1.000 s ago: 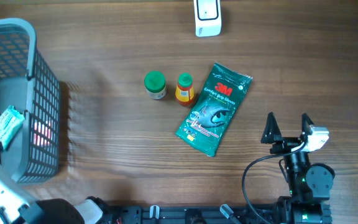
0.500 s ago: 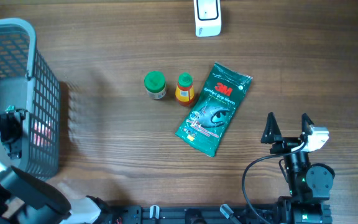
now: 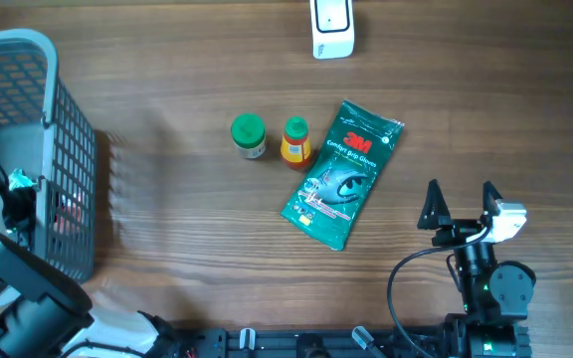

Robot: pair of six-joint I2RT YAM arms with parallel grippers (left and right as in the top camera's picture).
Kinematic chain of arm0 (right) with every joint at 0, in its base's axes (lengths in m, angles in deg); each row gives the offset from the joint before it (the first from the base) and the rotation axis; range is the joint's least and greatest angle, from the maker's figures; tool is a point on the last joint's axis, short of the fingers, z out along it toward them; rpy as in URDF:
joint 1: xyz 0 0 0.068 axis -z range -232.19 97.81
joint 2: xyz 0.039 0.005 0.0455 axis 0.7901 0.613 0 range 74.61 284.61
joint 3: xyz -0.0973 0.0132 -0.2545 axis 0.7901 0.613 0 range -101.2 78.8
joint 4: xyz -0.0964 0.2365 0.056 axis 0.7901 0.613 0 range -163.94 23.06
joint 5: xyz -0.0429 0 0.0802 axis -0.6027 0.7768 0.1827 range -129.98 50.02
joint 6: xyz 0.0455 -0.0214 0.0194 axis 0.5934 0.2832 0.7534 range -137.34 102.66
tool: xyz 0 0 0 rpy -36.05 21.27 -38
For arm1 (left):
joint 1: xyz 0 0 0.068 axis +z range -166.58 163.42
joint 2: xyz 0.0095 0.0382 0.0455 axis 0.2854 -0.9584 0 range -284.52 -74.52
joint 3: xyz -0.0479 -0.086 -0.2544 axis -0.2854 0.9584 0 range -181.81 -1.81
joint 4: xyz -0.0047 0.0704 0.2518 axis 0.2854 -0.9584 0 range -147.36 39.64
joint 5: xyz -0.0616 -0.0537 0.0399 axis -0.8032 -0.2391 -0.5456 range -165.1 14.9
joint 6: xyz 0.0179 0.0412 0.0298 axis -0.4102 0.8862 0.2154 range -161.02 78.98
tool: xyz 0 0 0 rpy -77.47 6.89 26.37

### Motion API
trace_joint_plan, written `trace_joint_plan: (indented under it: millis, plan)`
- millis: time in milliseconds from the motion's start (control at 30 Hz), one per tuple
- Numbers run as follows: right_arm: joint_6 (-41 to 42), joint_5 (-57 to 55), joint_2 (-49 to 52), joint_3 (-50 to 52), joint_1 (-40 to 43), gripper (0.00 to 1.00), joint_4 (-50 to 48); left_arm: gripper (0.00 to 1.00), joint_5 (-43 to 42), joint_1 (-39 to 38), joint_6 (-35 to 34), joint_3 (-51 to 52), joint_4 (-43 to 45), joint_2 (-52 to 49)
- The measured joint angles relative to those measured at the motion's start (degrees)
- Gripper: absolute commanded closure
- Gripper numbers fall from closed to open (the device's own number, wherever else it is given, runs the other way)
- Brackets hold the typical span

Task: Scan the item barcode
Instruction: 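Reach the left gripper into the basket and grasp the orange tissue pack, then carry the orange tissue pack out toward the table near the jar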

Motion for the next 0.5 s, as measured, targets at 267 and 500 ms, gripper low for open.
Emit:
trace_joint_plan:
  millis: [267,500]
  plan:
    - [0.00,0.00,0.00,0.00,0.00,0.00,0.00,0.81,-2.29,0.00,0.66,4.07,5.42,0.09]
    - [0.00,0.00,0.00,0.00,0.00,0.00,0.00,0.96,-3.21,0.26,1.14,4.90,6.67,1.05]
